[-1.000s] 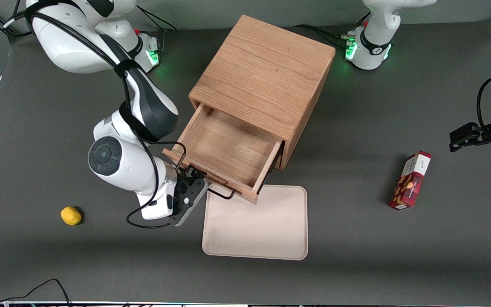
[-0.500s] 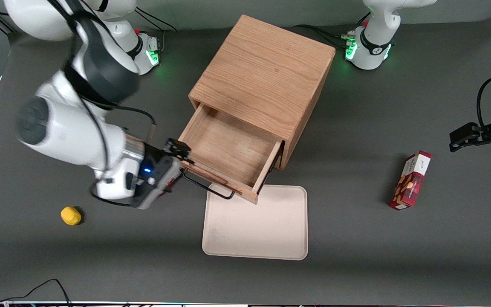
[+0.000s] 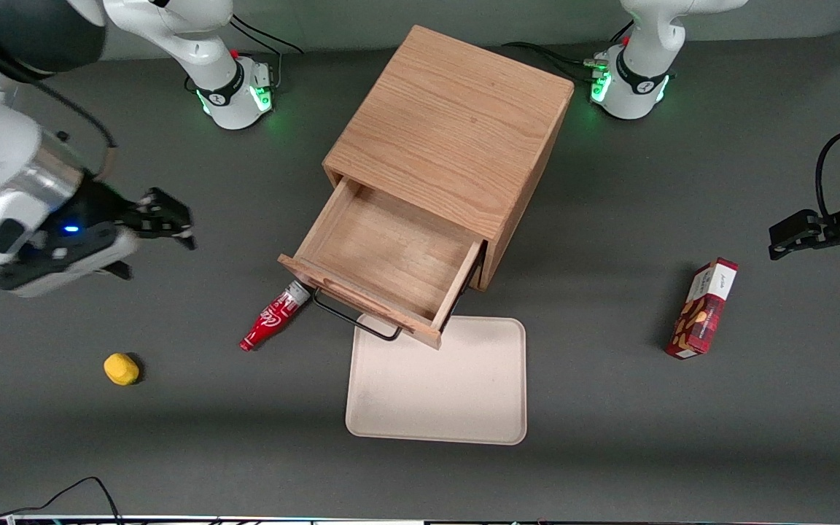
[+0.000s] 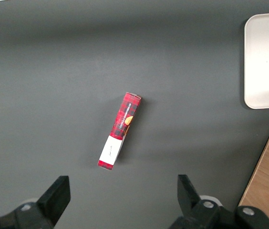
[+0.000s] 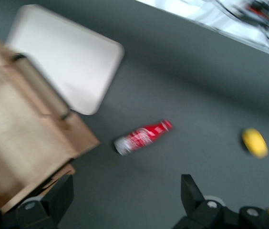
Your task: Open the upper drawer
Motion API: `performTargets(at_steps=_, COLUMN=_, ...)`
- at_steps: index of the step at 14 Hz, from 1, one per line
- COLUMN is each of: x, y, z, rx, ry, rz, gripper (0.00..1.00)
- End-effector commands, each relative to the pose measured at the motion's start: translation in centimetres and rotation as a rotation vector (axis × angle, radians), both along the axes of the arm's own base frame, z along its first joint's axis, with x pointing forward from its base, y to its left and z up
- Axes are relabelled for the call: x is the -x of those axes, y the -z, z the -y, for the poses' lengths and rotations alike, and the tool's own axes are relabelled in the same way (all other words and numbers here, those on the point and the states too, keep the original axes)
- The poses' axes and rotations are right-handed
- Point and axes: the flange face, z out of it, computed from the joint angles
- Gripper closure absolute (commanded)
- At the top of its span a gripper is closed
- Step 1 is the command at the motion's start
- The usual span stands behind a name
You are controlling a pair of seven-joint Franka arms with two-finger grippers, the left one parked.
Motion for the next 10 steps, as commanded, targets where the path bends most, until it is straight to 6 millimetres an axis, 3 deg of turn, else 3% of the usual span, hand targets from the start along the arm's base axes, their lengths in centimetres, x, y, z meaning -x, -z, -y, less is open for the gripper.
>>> performTargets(at_steps=1, x=3.2, y=0.1, z=3.2, rx=0.053, ry=0.157, rz=0.082, gripper=0.00)
performTargets(at_steps=4, x=6.3, y=2.7, z=7.3, rx=0.064, ry=0.217, rz=0.169, gripper=0.00)
performTargets(at_steps=7, x=6.3, y=2.1, z=12.9, rx=0.081, ry=0.202, rz=0.148, gripper=0.00)
performTargets(at_steps=10, x=6.2, y=1.5, z=13.3, rx=0.082, ry=0.223, rz=0.098, gripper=0.00)
